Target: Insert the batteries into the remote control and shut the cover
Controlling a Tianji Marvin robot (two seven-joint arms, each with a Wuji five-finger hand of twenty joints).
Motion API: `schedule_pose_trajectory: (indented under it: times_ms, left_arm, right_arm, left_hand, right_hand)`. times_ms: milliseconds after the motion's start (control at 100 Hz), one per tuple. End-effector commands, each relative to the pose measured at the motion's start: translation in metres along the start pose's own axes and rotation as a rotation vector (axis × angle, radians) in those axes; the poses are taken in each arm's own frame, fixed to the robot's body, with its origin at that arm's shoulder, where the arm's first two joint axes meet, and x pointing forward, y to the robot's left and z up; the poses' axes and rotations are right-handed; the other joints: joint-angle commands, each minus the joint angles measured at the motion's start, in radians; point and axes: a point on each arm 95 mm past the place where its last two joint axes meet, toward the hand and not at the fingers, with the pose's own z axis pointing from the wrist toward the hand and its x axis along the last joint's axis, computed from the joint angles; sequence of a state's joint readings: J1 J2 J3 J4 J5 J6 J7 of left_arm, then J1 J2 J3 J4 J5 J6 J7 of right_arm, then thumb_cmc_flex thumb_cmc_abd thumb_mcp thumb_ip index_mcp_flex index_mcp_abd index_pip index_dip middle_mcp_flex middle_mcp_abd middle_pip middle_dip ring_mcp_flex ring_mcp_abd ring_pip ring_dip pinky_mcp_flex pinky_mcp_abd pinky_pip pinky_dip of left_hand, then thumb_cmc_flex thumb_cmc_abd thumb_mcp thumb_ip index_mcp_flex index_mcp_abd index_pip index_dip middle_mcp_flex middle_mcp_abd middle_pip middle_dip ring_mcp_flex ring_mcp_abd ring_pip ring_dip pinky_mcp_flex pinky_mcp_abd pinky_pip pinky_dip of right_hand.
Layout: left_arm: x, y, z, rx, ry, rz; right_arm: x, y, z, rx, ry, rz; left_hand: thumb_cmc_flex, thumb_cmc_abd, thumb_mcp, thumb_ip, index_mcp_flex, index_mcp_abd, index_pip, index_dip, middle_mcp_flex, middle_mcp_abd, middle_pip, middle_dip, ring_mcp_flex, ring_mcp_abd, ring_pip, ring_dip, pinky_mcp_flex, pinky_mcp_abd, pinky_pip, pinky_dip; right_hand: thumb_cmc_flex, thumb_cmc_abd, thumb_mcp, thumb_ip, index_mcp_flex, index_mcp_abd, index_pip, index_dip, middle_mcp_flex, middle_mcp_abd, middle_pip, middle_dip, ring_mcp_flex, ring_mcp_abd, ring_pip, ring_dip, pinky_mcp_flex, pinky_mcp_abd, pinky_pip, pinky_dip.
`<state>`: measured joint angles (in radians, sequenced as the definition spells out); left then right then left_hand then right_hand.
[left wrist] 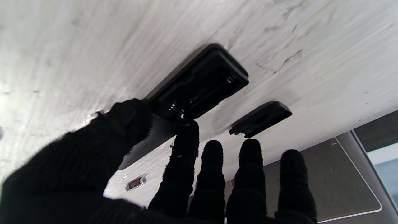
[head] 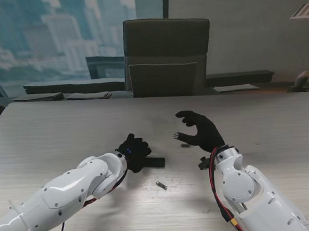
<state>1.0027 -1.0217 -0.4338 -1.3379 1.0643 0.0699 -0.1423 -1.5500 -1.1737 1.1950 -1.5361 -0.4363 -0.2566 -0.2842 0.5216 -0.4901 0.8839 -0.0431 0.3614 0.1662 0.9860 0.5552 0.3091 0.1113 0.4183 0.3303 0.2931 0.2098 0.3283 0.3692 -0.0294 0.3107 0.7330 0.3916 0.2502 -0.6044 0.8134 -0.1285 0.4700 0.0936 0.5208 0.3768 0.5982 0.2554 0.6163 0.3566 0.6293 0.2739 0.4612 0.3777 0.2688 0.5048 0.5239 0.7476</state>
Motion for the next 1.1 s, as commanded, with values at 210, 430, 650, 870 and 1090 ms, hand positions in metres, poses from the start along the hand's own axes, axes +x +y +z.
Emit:
schedule_pose_trajectory:
  times_ms: [210, 430, 650, 870, 1090]
  left_arm:
    - [0.012, 0.012, -0.003, -0.034, 0.027, 0.001]
    - [0.009, 0.006, -0.010, 0.002, 0.022, -0.005]
    - [0.000, 0.003, -0.019, 0.045, -0.023, -0.019]
    - [-0.015, 0.011, -0.030, 0.069, -0.104, -0.052]
    - [-0.030, 0.028, -0.042, 0.083, -0.199, -0.114]
  right_arm:
    - [0.002, -0.004, -0.001, 0.005, -0.008, 0.014]
    - [0.001, -0.004, -0.002, 0.003, -0.014, 0.005]
    - [0.001, -0.004, -0.002, 0.004, -0.013, 0.005]
    - [0.001, -0.005, -0.001, 0.009, -0.015, 0.006]
    - [0.000, -0.006, -0.001, 0.018, -0.019, 0.002]
  left_hand:
    - [-0.050, -0.016, -0.023, 0.001, -0.124, -0.290, -0.367, -0.186, -0.032, 0.007, 0.002, -0.006, -0.033, 0.006, 0.001, 0.001, -0.030, -0.008, -0.001, -0.022]
    - [-0.083, -0.012, -0.053, -0.023, -0.125, -0.266, -0.379, -0.192, -0.032, 0.009, 0.001, -0.007, -0.037, 0.008, -0.006, -0.001, -0.034, -0.006, -0.007, -0.024]
    - [-0.084, 0.001, -0.073, -0.023, -0.100, -0.181, -0.416, -0.210, -0.025, 0.017, -0.001, -0.008, -0.033, 0.012, -0.007, 0.001, -0.032, -0.004, -0.009, -0.023]
    - [-0.080, 0.003, -0.068, -0.021, -0.073, -0.156, -0.423, -0.213, -0.005, 0.017, 0.004, -0.006, -0.027, 0.013, -0.006, 0.001, -0.025, -0.002, -0.006, -0.021]
    - [-0.080, -0.001, -0.062, -0.022, -0.042, -0.150, -0.419, -0.209, 0.004, 0.025, 0.003, -0.005, -0.027, 0.018, -0.006, 0.001, -0.024, 0.000, -0.008, -0.020]
  right_hand:
    - [0.001, 0.012, 0.015, 0.026, 0.008, 0.006, 0.008, -0.020, 0.013, 0.018, -0.001, 0.000, 0.017, 0.013, 0.009, 0.008, 0.005, 0.017, -0.021, 0.019]
    - [0.005, 0.006, 0.022, 0.024, 0.010, 0.010, 0.009, -0.020, 0.013, 0.019, 0.003, 0.001, 0.015, 0.013, 0.011, 0.009, 0.007, 0.019, -0.021, 0.019]
    - [0.005, 0.005, 0.024, 0.024, 0.010, 0.009, 0.010, -0.020, 0.012, 0.018, 0.003, 0.000, 0.017, 0.013, 0.014, 0.009, 0.007, 0.020, -0.021, 0.018]
    - [0.006, 0.004, 0.024, 0.024, 0.010, 0.009, 0.010, -0.020, 0.012, 0.019, 0.004, 0.000, 0.014, 0.015, 0.012, 0.007, 0.007, 0.020, -0.020, 0.018]
    - [0.013, -0.003, 0.027, 0.024, 0.012, 0.008, 0.011, -0.019, 0.011, 0.018, 0.006, 0.000, 0.016, 0.013, 0.016, 0.008, 0.009, 0.019, -0.019, 0.018]
